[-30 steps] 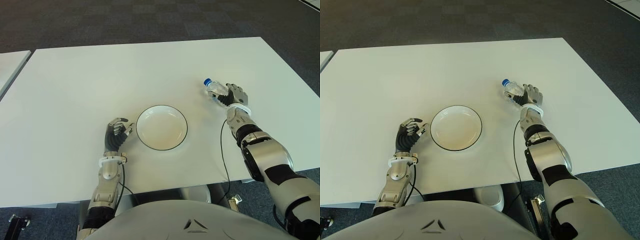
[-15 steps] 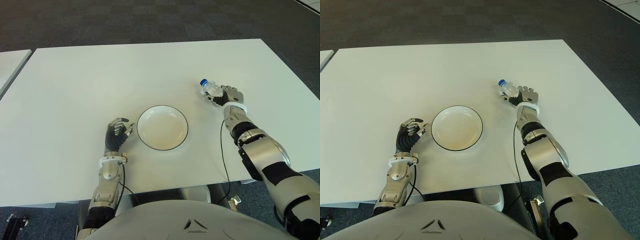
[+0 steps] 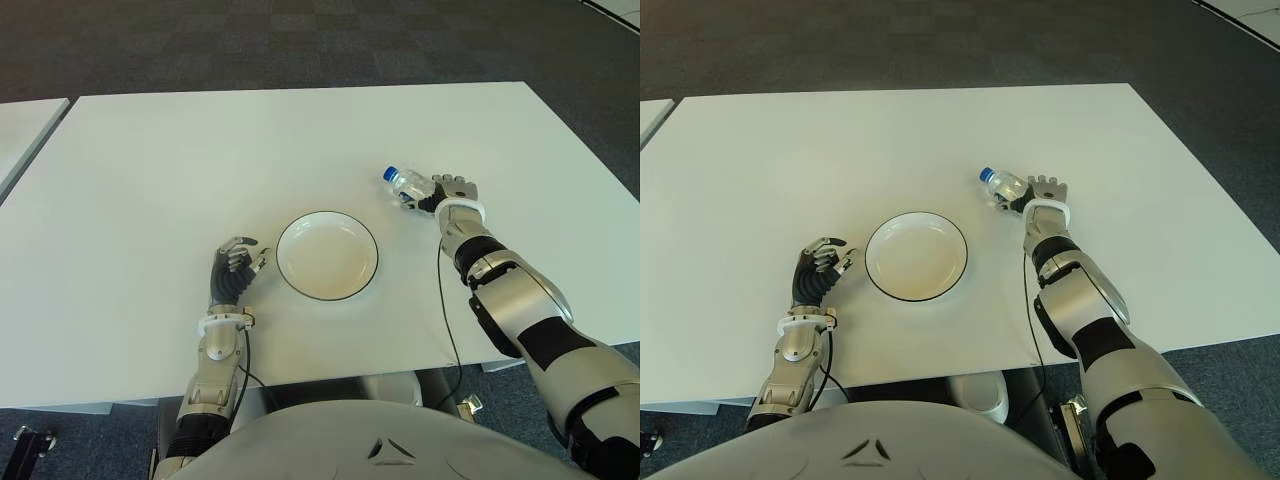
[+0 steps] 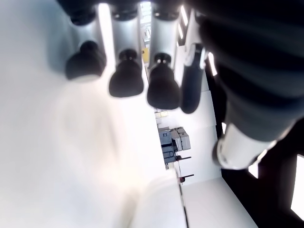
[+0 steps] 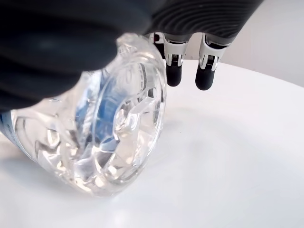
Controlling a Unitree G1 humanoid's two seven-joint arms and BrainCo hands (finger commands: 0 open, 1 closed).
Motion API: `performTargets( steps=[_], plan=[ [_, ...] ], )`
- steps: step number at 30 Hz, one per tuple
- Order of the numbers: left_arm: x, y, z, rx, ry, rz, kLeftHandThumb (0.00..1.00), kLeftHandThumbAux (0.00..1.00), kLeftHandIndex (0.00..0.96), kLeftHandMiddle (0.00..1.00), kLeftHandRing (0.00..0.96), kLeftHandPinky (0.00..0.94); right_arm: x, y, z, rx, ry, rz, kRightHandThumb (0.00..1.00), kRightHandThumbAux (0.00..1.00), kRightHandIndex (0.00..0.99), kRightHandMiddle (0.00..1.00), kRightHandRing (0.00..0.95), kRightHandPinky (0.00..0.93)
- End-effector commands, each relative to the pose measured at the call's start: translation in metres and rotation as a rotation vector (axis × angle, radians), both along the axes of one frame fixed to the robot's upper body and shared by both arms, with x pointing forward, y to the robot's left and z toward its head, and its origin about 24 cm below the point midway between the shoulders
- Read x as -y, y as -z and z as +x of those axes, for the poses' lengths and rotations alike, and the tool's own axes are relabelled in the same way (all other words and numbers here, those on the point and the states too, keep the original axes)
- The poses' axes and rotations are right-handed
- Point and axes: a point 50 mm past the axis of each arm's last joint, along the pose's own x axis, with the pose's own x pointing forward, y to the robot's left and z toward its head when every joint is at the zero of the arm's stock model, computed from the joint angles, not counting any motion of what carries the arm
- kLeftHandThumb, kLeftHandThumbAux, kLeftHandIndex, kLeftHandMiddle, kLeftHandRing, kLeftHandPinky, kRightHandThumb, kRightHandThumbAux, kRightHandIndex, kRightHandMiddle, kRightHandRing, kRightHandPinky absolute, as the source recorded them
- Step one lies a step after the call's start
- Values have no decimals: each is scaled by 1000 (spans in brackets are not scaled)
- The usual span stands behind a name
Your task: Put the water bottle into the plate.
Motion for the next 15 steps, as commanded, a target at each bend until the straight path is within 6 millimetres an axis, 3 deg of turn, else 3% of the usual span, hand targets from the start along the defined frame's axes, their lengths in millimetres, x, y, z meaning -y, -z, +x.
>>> performTargets(
  steps=[1,5,7,10,15],
  plan=[
    [-2,7,-5,-35,-25,0,706,714,437,803,810,810,4,60,-48,-322,47,-2,622,363,188,0,0,0],
    [-2,7,-5,-31,-29,-3,707,714,437,804,813,820,-2,54,-42,-311,53,-29,605,421,350,0,0,0],
    [-2,6,-5,-30,-30,-3,707,714,437,806,814,822,-3,54,-43,-308,55,-34,652,558,387,9,0,23],
    [-2,6,-5,-28,-32,-2,706,714,437,807,816,822,-2,56,-44,-293,62,-38,685,656,414,40,10,63],
    [-3,7,-5,-26,-32,-3,706,714,437,807,813,813,0,67,-56,-265,85,-15,699,696,429,137,87,151]
  ],
)
